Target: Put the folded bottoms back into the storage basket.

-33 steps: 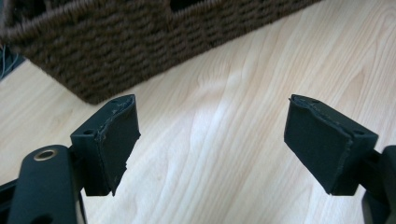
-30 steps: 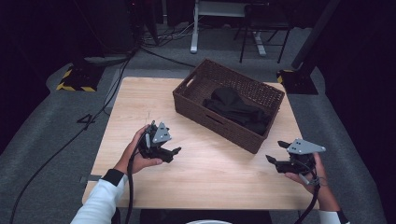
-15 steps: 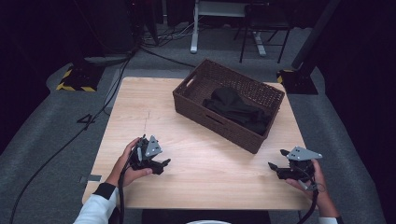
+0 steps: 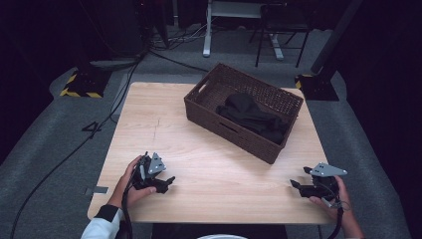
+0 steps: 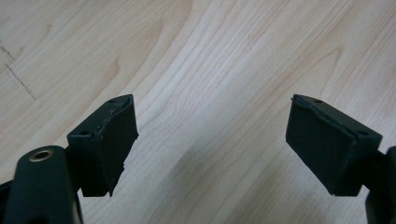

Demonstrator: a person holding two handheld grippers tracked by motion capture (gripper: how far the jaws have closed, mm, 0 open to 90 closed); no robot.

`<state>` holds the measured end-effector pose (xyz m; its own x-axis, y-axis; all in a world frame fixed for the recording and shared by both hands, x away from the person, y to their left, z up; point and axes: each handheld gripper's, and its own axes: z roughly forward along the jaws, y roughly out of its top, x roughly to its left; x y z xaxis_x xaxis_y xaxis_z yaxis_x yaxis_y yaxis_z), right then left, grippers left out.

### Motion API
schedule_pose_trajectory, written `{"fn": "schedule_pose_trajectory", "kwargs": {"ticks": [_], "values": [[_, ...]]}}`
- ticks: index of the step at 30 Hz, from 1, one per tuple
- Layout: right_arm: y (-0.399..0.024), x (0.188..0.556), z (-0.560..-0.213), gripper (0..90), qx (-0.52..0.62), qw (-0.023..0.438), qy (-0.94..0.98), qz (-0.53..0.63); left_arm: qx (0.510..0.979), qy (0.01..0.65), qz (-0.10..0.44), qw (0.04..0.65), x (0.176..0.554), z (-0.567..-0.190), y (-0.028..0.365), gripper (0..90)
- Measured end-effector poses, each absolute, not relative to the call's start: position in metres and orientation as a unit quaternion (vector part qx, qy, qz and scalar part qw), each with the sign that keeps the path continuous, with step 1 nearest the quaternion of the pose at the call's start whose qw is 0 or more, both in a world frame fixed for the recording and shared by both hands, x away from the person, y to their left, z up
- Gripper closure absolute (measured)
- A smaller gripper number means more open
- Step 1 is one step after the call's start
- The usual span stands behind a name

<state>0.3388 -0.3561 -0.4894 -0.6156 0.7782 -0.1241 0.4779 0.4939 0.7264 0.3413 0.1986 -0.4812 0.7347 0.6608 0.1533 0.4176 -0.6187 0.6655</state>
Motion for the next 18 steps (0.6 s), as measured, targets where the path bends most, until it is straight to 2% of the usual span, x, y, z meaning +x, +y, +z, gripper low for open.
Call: {"fn": "schedule_pose_trajectory", "kwargs": {"ticks": [12, 18], "values": [[-0.382, 0.33, -0.503, 21.5, 0.417, 0.205, 0.811, 0.355, 0.867, 0.346, 0.165, 0.318, 0.331, -0.498, 0.219, 16.9], [-0.386, 0.331, -0.504, 19.3, 0.434, 0.194, 0.805, 0.356, 0.848, 0.377, 0.142, 0.344, 0.328, -0.505, 0.231, 15.3]]}}
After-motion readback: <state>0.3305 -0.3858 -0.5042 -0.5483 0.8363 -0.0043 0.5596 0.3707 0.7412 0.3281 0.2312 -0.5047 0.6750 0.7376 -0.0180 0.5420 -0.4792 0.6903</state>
